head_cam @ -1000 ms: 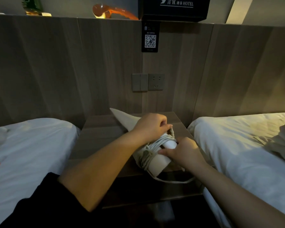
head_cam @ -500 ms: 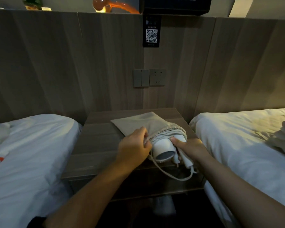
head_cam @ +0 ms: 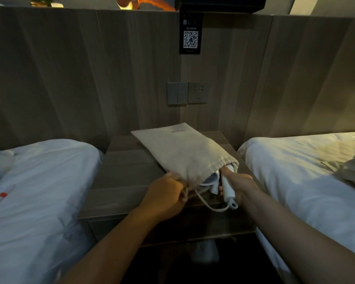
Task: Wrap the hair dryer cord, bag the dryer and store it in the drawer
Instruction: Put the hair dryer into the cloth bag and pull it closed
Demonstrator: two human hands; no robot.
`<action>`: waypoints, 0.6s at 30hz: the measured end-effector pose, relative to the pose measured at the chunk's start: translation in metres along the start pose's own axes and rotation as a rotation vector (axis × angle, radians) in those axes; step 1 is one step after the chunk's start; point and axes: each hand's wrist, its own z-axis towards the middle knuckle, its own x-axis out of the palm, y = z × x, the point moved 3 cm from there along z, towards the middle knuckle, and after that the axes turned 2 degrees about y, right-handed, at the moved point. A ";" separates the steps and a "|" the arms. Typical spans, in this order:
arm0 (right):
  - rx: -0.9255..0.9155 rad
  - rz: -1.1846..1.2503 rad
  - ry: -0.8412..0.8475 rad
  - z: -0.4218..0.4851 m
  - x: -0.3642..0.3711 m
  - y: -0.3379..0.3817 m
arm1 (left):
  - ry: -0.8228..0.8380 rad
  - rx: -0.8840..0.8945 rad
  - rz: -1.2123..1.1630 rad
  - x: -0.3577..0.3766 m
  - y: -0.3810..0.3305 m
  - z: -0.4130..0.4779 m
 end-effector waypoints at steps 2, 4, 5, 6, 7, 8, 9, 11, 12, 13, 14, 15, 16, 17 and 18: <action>-0.022 -0.048 -0.023 0.000 0.002 -0.001 | -0.032 -0.144 -0.112 -0.007 0.004 0.002; -0.045 -0.090 -0.043 -0.003 0.007 -0.002 | -0.180 -0.143 -0.268 -0.021 -0.003 0.008; -0.048 -0.110 -0.046 -0.003 0.008 -0.001 | -0.224 -0.102 -0.297 -0.028 -0.010 0.013; -0.045 -0.132 -0.041 -0.002 0.010 0.000 | -0.218 -0.068 -0.287 -0.034 -0.017 0.021; -0.045 -0.148 -0.026 -0.003 0.012 0.001 | -0.168 -0.051 -0.242 -0.037 -0.024 0.031; -0.046 -0.169 -0.008 -0.003 0.014 0.002 | -0.099 -0.049 -0.175 -0.036 -0.028 0.043; -0.045 -0.197 0.009 -0.004 0.016 0.003 | -0.027 -0.057 -0.119 -0.034 -0.029 0.055; -0.064 -0.280 0.043 -0.005 0.019 0.004 | 0.097 -0.075 -0.099 -0.027 -0.027 0.075; -0.072 -0.322 0.059 -0.006 0.020 0.005 | 0.140 -0.084 -0.127 -0.024 -0.025 0.083; -0.071 -0.358 0.078 -0.006 0.020 0.005 | 0.161 -0.093 -0.150 -0.021 -0.024 0.088; -0.068 -0.381 0.102 -0.006 0.021 0.005 | 0.167 -0.097 -0.151 -0.018 -0.022 0.092; -0.067 -0.384 0.128 -0.006 0.021 0.006 | 0.164 -0.093 -0.139 -0.016 -0.020 0.095; -0.060 -0.363 0.144 -0.008 0.021 0.006 | 0.158 -0.082 -0.117 -0.014 -0.019 0.096; -0.055 -0.337 0.170 -0.011 0.021 0.007 | 0.151 -0.067 -0.093 -0.012 -0.018 0.097; -0.059 -0.337 0.187 -0.011 0.019 0.007 | 0.141 -0.055 -0.081 -0.010 -0.018 0.096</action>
